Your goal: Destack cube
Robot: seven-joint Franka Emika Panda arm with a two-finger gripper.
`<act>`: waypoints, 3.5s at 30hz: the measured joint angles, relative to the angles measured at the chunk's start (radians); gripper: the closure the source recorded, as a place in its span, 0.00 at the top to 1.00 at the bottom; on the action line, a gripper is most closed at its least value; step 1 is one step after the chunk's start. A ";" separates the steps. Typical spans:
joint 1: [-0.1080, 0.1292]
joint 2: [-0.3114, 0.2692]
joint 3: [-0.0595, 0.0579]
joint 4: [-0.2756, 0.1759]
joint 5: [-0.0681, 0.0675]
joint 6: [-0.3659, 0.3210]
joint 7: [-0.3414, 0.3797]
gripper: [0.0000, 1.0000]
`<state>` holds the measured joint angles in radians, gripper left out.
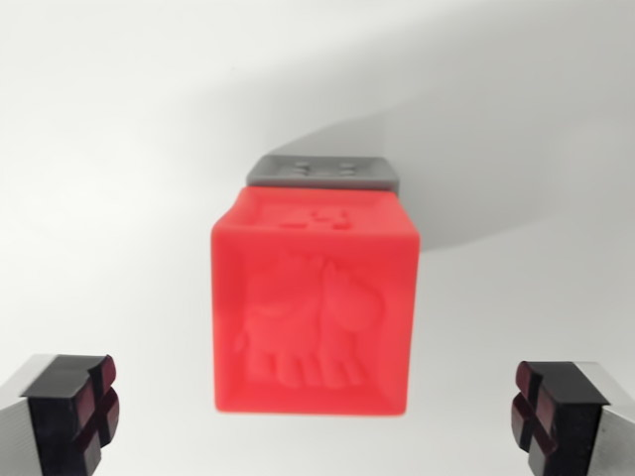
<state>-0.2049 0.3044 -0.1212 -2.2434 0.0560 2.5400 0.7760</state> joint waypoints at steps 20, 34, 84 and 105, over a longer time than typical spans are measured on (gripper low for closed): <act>-0.010 0.125 0.015 0.005 0.030 0.119 -0.020 1.00; -0.012 0.141 0.018 0.008 0.032 0.133 -0.024 0.00; -0.007 0.100 0.013 0.003 0.030 0.100 -0.022 0.00; -0.001 -0.002 0.002 -0.002 0.010 0.006 -0.009 0.00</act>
<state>-0.2059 0.3024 -0.1195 -2.2455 0.0659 2.5462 0.7671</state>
